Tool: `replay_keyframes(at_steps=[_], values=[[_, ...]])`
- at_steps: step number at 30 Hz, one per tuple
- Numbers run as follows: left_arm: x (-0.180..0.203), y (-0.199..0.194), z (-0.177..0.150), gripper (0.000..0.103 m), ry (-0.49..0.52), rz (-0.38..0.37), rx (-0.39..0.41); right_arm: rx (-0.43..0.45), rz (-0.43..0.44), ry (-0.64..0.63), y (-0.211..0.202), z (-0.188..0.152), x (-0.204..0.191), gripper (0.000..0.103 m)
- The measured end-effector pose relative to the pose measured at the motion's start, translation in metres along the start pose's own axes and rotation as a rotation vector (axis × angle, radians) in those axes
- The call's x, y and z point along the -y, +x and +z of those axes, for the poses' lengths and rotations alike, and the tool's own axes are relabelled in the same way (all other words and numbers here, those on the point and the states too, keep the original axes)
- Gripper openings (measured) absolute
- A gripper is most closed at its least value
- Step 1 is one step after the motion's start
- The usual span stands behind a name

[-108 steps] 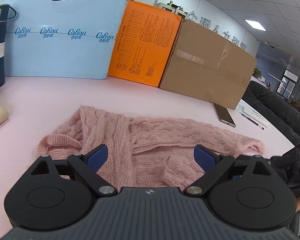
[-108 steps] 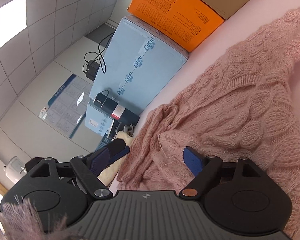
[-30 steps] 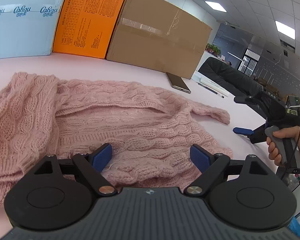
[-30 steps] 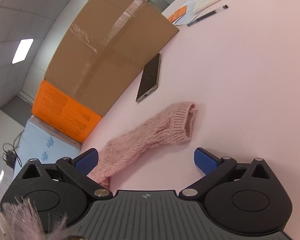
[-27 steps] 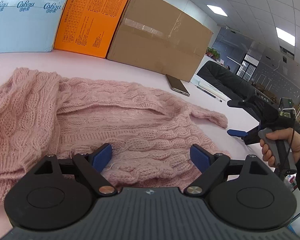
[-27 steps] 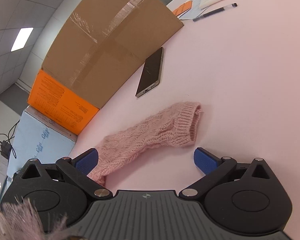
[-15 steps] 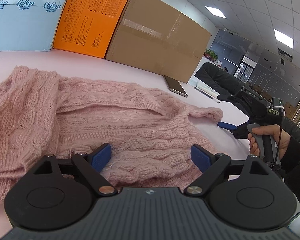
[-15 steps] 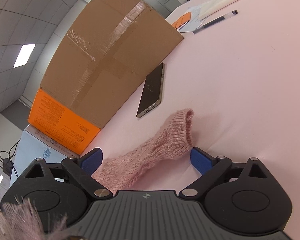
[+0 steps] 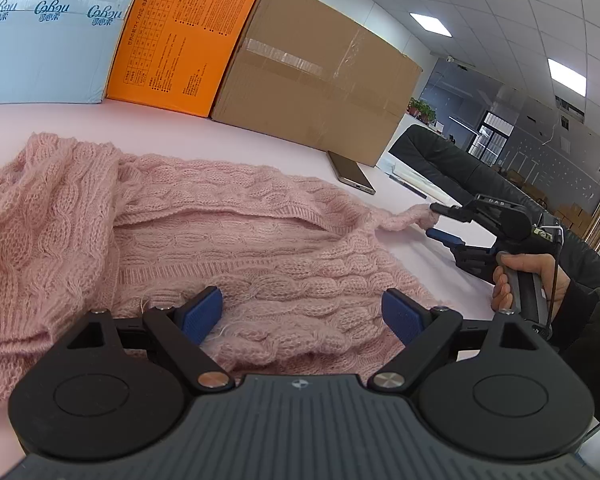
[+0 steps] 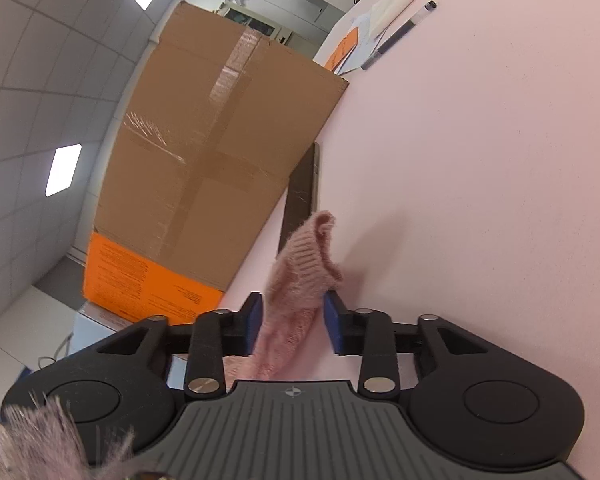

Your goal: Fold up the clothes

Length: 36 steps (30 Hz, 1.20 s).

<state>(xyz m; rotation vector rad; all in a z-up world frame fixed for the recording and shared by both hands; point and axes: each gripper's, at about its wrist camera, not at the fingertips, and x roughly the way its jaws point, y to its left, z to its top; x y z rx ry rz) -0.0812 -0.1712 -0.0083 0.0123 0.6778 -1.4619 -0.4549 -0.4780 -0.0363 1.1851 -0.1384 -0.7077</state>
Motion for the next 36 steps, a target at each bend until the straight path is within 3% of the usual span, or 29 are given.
replay_keyframes(at_steps=[4,6,9,13,17,18,19,20,21,25,29,33,36], values=[[0.000,0.000,0.000,0.086,0.005,0.003,0.000,0.087,0.034,0.077,-0.011,-0.008,-0.012,0.088],[0.001,-0.001,0.000,0.086,0.006,0.004,0.000,0.078,-0.002,0.093,-0.009,-0.011,-0.022,0.092],[0.001,-0.002,-0.001,0.086,0.009,0.005,0.001,0.082,-0.131,0.079,-0.010,-0.026,-0.042,0.096],[0.003,-0.002,-0.002,0.086,0.022,0.014,0.000,-0.020,-0.244,-0.069,0.017,-0.033,-0.061,0.103],[0.002,-0.004,-0.003,0.086,0.017,0.013,0.006,0.041,-0.229,-0.120,0.034,-0.026,-0.059,0.102],[0.001,-0.005,-0.003,0.086,0.013,0.011,0.010,0.044,-0.215,-0.131,0.037,-0.024,-0.058,0.092],[0.000,-0.005,-0.003,0.086,0.009,0.010,0.013,0.024,-0.190,-0.148,0.042,-0.023,-0.055,0.050],[0.000,-0.006,-0.003,0.086,0.005,0.008,0.016,-0.004,-0.176,-0.165,0.048,-0.020,-0.052,0.026],[-0.001,-0.006,-0.003,0.086,0.001,0.007,0.019,0.006,-0.186,-0.185,0.049,-0.022,-0.052,0.009],[-0.003,-0.009,-0.003,0.086,-0.015,0.000,0.031,0.030,-0.121,-0.284,0.050,-0.027,-0.065,0.009],[-0.005,-0.011,-0.003,0.087,-0.031,-0.006,0.044,0.030,0.055,-0.399,0.053,-0.034,-0.108,0.009],[-0.005,-0.013,-0.003,0.088,-0.034,-0.007,0.053,-0.071,0.200,-0.500,0.074,-0.054,-0.149,0.009],[-0.006,-0.020,-0.005,0.088,-0.044,-0.002,0.097,-0.205,0.239,-0.612,0.102,-0.083,-0.167,0.009]])
